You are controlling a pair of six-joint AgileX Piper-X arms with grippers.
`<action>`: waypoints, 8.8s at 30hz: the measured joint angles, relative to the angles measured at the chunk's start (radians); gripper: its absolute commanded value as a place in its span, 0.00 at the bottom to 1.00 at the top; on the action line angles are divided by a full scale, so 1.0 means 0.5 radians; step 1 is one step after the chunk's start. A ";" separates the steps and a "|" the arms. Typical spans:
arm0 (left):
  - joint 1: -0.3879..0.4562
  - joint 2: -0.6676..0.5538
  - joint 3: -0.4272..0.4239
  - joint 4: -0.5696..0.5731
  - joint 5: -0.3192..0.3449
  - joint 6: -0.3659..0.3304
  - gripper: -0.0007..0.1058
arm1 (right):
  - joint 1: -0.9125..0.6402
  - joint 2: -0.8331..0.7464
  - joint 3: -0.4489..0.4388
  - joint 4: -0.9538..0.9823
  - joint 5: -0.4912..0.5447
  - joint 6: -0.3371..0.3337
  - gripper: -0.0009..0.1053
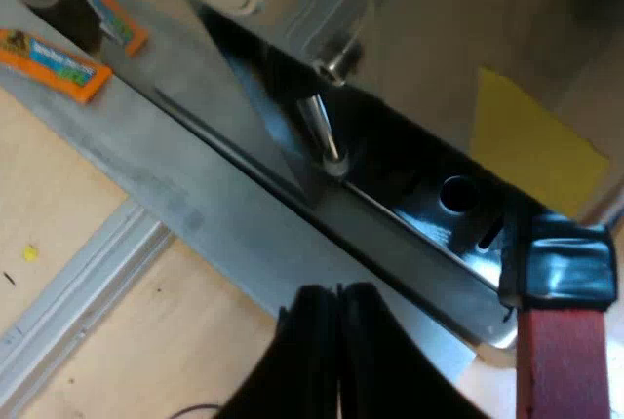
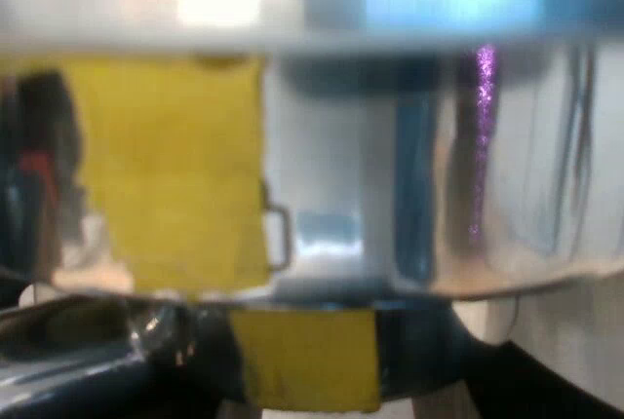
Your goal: Put the handle in the coffee machine
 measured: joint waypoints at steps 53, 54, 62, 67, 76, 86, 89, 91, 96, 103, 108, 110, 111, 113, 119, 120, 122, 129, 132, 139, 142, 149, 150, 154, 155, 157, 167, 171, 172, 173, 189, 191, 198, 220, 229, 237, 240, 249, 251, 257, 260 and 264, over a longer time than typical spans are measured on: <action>-0.338 -0.050 0.047 0.699 0.213 -0.085 0.01 | 0.001 0.018 -0.007 0.076 -0.104 -0.086 0.36; -0.350 -0.060 0.047 0.713 0.236 -0.088 0.01 | 0.001 0.018 -0.006 0.075 -0.109 -0.086 0.36; -0.377 -0.087 0.047 0.726 0.286 -0.093 0.01 | 0.014 0.010 -0.016 0.246 -0.109 -0.077 0.36; -0.377 -0.087 0.047 0.717 0.286 -0.093 0.01 | 0.026 0.010 -0.016 0.311 -0.126 -0.076 0.36; -0.247 -0.181 0.051 0.518 0.091 -0.093 0.01 | 0.026 -0.015 -0.029 0.378 -0.121 -0.007 0.36; 0.375 -0.226 0.051 0.415 0.056 0.005 0.01 | 0.111 -0.701 0.173 1.069 0.002 0.091 0.36; 0.495 -0.226 0.051 0.415 0.056 0.072 0.01 | 0.152 -0.710 0.184 1.171 0.016 0.091 0.36; 0.547 -0.226 0.051 0.415 0.056 0.093 0.01 | 0.193 -0.710 0.197 1.255 0.016 0.101 0.36; 0.628 -0.226 0.051 0.429 0.104 0.113 0.01 | 0.248 -0.735 0.166 1.271 -0.099 0.141 0.36; 0.628 -0.244 0.051 0.429 0.174 0.113 0.01 | 0.266 -0.804 0.139 1.530 -0.086 0.371 0.36; 0.628 -0.254 0.051 0.429 0.178 0.116 0.01 | 0.308 -0.857 0.094 1.784 -0.054 0.598 0.36; 0.628 -0.254 0.051 0.429 0.178 0.116 0.01 | 0.318 -0.880 0.078 1.896 -0.046 0.696 0.36; 0.628 -0.254 0.051 0.429 0.178 0.116 0.01 | 0.318 -0.892 0.071 1.958 -0.040 0.760 0.36; 0.628 -0.258 0.051 0.429 0.178 0.116 0.01 | 0.322 -0.905 0.066 2.064 -0.039 0.864 0.36; 0.628 -0.259 0.051 0.429 0.258 0.080 0.01 | 0.373 -0.943 0.066 2.505 -0.148 1.151 0.36; 0.628 -0.259 0.051 0.429 0.280 0.058 0.01 | 0.382 -0.960 0.066 2.618 -0.163 1.235 0.36; 0.628 -0.259 0.051 0.429 0.322 0.014 0.01 | 0.394 -0.993 0.066 2.758 -0.205 1.340 0.36; 0.628 -0.354 0.051 0.429 0.343 -0.024 0.01 | 0.397 -1.129 0.066 3.222 -0.515 1.497 0.36; 0.628 -0.428 0.051 0.429 0.343 -0.080 0.01 | 0.397 -1.181 0.066 3.321 -0.606 1.497 0.36; 0.628 -0.530 0.051 0.429 0.343 -0.267 0.04 | 0.397 -1.360 0.066 3.542 -0.707 1.502 0.36; 0.628 -0.551 0.051 0.429 0.343 -0.339 0.24 | 0.397 -1.444 0.066 3.658 -0.708 1.507 0.36; 0.628 -0.585 0.051 0.437 0.343 -0.488 0.58 | 0.397 -1.593 0.066 3.919 -0.731 1.489 0.36; 0.628 -0.603 0.051 0.441 0.343 -0.504 0.58 | 0.397 -1.613 0.066 3.964 -0.758 1.489 0.36; 0.628 -0.672 0.051 0.441 0.379 -0.571 0.58 | 0.394 -1.659 0.066 4.065 -0.768 1.489 0.36; 0.628 -0.693 0.051 0.441 0.389 -0.587 0.58 | 0.381 -1.670 0.066 4.089 -0.778 1.489 0.36; 0.628 -0.723 0.051 0.441 0.404 -0.627 0.58 | 0.344 -1.684 0.066 4.115 -0.800 1.489 0.36; 0.628 -0.820 0.051 0.441 0.408 -0.711 0.58 | 0.032 -1.847 0.066 4.135 -0.921 1.489 0.36; 0.628 -0.882 0.051 0.441 0.408 -0.717 0.58 | -0.070 -1.968 0.099 4.134 -0.920 1.489 0.36; 0.628 -0.890 0.051 0.441 0.412 -0.722 0.58 | -0.086 -1.991 0.115 4.134 -0.920 1.489 0.36; 0.628 -0.900 0.051 0.441 0.416 -0.722 0.58 | -0.116 -2.035 0.152 4.131 -0.927 1.489 0.36; 0.293 -0.924 0.051 0.194 0.224 -0.924 0.58 | -0.861 -2.592 0.551 4.138 -1.171 1.474 0.36; 0.203 -0.924 0.051 0.187 0.196 -0.932 0.58 | -0.956 -2.623 0.555 4.138 -1.203 1.448 0.36; -0.039 -0.924 0.051 0.158 -0.109 -0.932 0.58 | -1.228 -2.716 0.555 4.147 -1.266 1.347 0.36; -0.150 -1.087 0.055 0.122 -0.654 -1.143 0.58 | -2.027 -3.022 0.557 4.465 -1.278 0.834 0.36; -0.150 -1.663 0.253 0.173 -0.659 -1.143 0.58 | -2.046 -3.340 0.568 4.496 -1.278 0.734 0.36; -0.150 -2.113 0.631 0.343 -0.662 -1.063 0.58 | -2.046 -3.668 0.568 4.628 -1.283 0.687 0.36; -0.150 -2.427 0.766 0.361 -0.662 -1.083 0.58 | -2.046 -3.825 0.605 4.720 -1.282 0.682 0.36; -0.150 -2.532 0.774 0.588 -0.662 -1.108 0.58 | -2.046 -4.353 0.719 5.039 -1.277 0.743 0.36; -0.150 -2.532 0.774 0.705 -0.662 -1.113 0.58 | -2.046 -4.355 0.711 5.165 -1.219 0.836 0.36; -0.150 -2.532 0.780 0.792 -0.662 -1.112 0.58 | -2.046 -4.355 0.741 5.226 -1.091 0.898 0.36; -0.150 -2.532 0.780 0.780 -0.662 -1.112 0.58 | -2.046 -4.355 0.771 5.183 -1.076 0.898 0.36; -0.150 -2.532 0.780 0.706 -0.662 -1.112 0.58 | -2.046 -4.355 0.788 5.121 -1.078 0.898 0.36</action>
